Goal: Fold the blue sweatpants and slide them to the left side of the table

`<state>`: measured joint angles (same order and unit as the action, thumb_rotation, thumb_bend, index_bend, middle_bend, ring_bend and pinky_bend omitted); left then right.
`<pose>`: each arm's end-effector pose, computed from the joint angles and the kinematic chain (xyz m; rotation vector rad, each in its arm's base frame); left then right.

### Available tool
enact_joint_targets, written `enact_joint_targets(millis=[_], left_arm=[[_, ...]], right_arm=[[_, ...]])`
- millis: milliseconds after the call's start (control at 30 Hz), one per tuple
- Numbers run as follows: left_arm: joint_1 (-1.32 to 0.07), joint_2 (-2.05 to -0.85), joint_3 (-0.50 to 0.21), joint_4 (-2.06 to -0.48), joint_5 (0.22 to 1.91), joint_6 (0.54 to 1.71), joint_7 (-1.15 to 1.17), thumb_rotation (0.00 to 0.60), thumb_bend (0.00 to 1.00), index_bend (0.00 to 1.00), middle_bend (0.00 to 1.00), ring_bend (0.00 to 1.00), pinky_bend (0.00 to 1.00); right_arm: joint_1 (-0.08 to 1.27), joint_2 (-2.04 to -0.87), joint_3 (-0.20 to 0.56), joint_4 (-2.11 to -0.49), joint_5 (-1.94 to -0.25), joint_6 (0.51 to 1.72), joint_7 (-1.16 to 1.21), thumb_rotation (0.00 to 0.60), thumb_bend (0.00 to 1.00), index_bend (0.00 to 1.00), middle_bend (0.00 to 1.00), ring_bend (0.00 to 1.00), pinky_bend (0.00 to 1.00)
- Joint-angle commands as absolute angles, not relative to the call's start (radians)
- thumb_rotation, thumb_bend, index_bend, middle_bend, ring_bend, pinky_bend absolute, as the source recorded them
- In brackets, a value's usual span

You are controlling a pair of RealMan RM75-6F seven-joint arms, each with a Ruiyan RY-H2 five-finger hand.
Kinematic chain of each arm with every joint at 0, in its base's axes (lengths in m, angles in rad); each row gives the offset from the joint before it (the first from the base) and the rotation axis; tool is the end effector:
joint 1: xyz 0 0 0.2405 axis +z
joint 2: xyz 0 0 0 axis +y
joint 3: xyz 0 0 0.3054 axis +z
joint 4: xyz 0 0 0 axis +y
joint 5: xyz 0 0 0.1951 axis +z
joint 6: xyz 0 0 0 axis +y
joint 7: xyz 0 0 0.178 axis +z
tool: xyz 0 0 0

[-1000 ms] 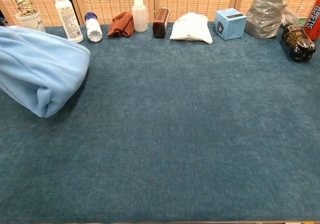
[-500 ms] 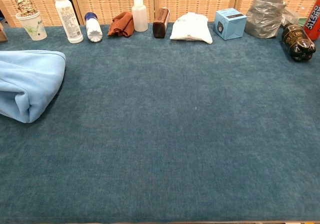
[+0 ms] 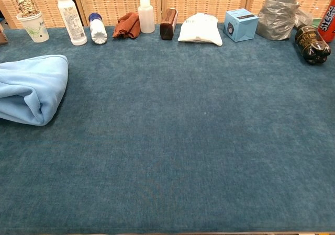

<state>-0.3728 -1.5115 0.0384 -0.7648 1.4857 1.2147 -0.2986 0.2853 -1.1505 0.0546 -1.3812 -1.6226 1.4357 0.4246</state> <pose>-0.4170 0.3345 0.0964 -1.6350 -0.8289 -0.7300 -0.3241 -0.2907 0.1894 1.5475 -0.9578 1.2228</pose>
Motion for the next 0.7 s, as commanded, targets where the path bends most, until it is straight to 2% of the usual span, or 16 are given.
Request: enact_joint_targets(millis=[33,233,433,467,500,600,700], left_arm=[[-0.360,-1.457,0.034,-0.863,1.473,1.206,-0.217,0.308,0.65,0.00,0.00,0.00,0.00],[-0.334,-1.380,0.025,-1.035,1.421,1.175,-0.079,0.319,0.61,0.00,0.00,0.00,0.00],[-0.318,-1.322,0.010,-1.166,1.384,1.181,0.032,0.362,0.40,0.00,0.00,0.00,0.00],[-0.312,-1.315,0.006,-1.183,1.387,1.199,0.042,0.376,0.35,0.00,0.00,0.00,0.00],[-0.308,-1.310,0.005,-1.194,1.392,1.212,0.045,0.417,0.29,0.00,0.00,0.00,0.00],[-0.286,-1.289,0.003,-1.238,1.415,1.273,0.057,0.510,0.21,0.00,0.00,0.00,0.00],[-0.265,-1.268,0.002,-1.289,1.427,1.321,0.075,0.550,0.12,0.00,0.00,0.00,0.00]], right_arm=[[0.285,-1.150,0.055,-1.382,-1.622,1.436,0.425,0.600,0.00,0.00,0.00,0.00,0.00],[0.283,-1.146,0.055,-1.388,-1.622,1.440,0.430,0.600,0.00,0.00,0.00,0.00,0.00],[0.283,-1.144,0.053,-1.392,-1.627,1.443,0.431,0.600,0.00,0.00,0.00,0.00,0.00],[0.282,-1.144,0.053,-1.393,-1.627,1.445,0.431,0.600,0.00,0.00,0.00,0.00,0.00],[0.281,-1.143,0.053,-1.394,-1.627,1.446,0.432,0.600,0.00,0.00,0.00,0.00,0.00],[0.279,-1.141,0.055,-1.397,-1.624,1.449,0.426,0.600,0.00,0.00,0.00,0.00,0.00],[0.277,-1.140,0.057,-1.401,-1.624,1.455,0.425,0.600,0.00,0.00,0.00,0.00,0.00]])
